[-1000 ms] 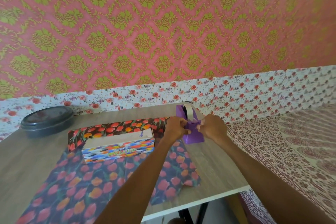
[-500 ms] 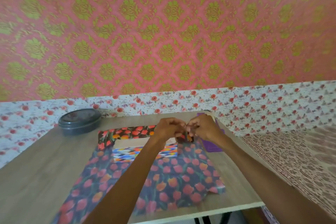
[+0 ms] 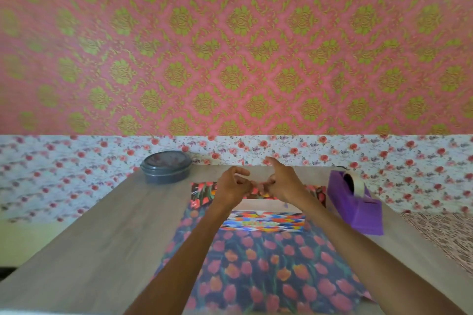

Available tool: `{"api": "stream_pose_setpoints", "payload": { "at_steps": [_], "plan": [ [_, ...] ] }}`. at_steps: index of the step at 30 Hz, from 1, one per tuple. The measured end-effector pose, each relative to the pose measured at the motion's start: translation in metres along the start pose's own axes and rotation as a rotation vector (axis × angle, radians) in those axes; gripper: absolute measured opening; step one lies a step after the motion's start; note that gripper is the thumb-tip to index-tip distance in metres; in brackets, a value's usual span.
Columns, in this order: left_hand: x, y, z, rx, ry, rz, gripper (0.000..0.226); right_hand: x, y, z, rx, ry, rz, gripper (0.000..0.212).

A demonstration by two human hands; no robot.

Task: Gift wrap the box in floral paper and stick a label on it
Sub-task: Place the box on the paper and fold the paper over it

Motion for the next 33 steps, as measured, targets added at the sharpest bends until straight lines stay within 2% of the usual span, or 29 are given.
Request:
{"api": "stream_pose_setpoints", "payload": {
  "at_steps": [2, 6, 8, 15, 19, 22, 25, 28, 30, 33],
  "plan": [
    [0.006, 0.001, 0.017, -0.066, -0.001, -0.011, 0.029, 0.0, -0.007, -0.011, -0.001, -0.078, -0.062, 0.068],
    [0.021, -0.004, 0.044, -0.146, 0.028, 0.008, 0.031, 0.006, -0.018, -0.032, -0.022, -0.212, -0.169, 0.012],
    [0.028, -0.009, 0.053, -0.155, 0.018, 0.016, 0.031, 0.011, -0.024, -0.045, -0.001, -0.229, -0.162, 0.004],
    [0.039, -0.017, 0.067, -0.14, 0.04, 0.064, 0.028, 0.016, -0.035, -0.054, -0.008, -0.335, -0.161, 0.01],
    [0.054, -0.023, 0.073, -0.158, 0.01, 0.174, 0.044, 0.012, -0.042, -0.066, 0.03, -0.191, -0.153, 0.023],
    [0.063, -0.024, 0.073, -0.166, -0.056, 0.209, 0.043, 0.009, -0.044, -0.071, 0.063, -0.079, -0.167, 0.032],
    [0.053, -0.024, 0.077, -0.214, -0.297, 0.134, 0.045, 0.009, -0.046, -0.08, 0.168, -0.066, -0.202, 0.04],
    [0.036, -0.022, 0.088, -0.293, -0.638, 0.053, 0.031, 0.002, -0.048, -0.08, 0.216, -0.112, -0.258, 0.06],
    [0.043, -0.023, 0.094, -0.292, -0.695, 0.092, 0.027, -0.003, -0.048, -0.08, 0.261, -0.161, -0.291, 0.067],
    [0.071, -0.025, 0.088, -0.179, -0.578, 0.219, 0.053, -0.005, -0.048, -0.083, 0.331, -0.213, -0.326, 0.069]
  ]
}}
Point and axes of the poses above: each hand's wrist, its own y-axis away from the middle knuckle, its own z-axis out of the back of the hand, x = y × z, the point moved 10 cm from there along -y, towards the middle knuckle, and after that the axes turned 2 degrees about y, right-handed, at the moved point
